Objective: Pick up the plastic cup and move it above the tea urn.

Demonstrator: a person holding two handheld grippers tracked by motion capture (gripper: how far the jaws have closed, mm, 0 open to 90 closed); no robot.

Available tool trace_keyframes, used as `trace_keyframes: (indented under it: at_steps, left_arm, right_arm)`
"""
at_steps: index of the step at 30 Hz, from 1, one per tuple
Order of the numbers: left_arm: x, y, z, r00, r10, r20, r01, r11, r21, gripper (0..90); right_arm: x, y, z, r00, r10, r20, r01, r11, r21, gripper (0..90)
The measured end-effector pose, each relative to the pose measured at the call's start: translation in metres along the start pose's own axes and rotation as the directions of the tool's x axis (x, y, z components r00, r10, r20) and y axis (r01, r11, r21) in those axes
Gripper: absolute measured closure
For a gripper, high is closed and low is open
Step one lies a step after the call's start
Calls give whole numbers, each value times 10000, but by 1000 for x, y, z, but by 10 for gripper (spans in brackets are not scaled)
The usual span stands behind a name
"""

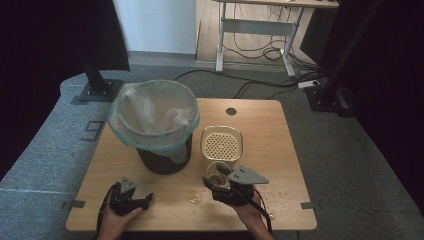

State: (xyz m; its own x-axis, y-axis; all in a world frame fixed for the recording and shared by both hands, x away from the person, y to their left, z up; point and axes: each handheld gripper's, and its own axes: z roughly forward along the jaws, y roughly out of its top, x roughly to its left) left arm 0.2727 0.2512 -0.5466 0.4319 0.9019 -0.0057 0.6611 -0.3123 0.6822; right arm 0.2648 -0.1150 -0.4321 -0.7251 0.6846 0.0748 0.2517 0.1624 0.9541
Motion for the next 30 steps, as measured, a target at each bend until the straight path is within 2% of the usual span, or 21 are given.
trace_keyframes:
  at_steps: [4, 8, 10, 12, 13, 15, 21, 22, 24, 30]
  left_arm:
    - [0, 0, 0, 10000, 12, 10, -12, 10000, -16, 129]
    - [0, 0, 0, 10000, 12, 7, -12, 10000, -24, 130]
    - [0, 0, 0, 10000, 16, 15, -16, 10000, -37, 131]
    - [0, 0, 0, 10000, 16, 13, -16, 10000, -38, 130]
    - [0, 0, 0, 10000, 21, 16, -21, 10000, -46, 131]
    - [0, 0, 0, 10000, 19, 19, -19, 10000, -46, 131]
    - [0, 0, 0, 10000, 30, 34, -30, 10000, -51, 133]
    - [0, 0, 0, 10000, 34, 39, -34, 10000, -52, 134]
    - [0, 0, 0, 10000, 35, 39, -34, 10000, -52, 134]
    - [0, 0, 0, 10000, 34, 39, -34, 10000, -51, 134]
  right_arm:
    - [-7, 19, -9, 9996, -155, 229, 160, 9997, -206, 374]
    - [-15, 29, -12, 9990, -176, 414, 187, 9995, -261, 374]
    - [-26, 38, -13, 9982, 38, 590, -17, 9994, -348, 377]
    - [-29, 41, -14, 9979, 69, 647, -44, 9992, -387, 378]
    - [-36, 48, -14, 9964, 123, 835, -82, 9988, -485, 380]
    - [-38, 50, -14, 9959, 176, 885, -131, 9986, -514, 381]
    - [-52, 64, -10, 9927, 286, 1167, -217, 9980, -601, 382]
    - [-58, 68, -7, 9910, 275, 1313, -199, 9981, -592, 382]
    - [-60, 69, -6, 9904, 285, 1355, -212, 9983, -546, 382]
    - [-82, 76, 9, 9853, 324, 1676, -261, 9989, -396, 382]
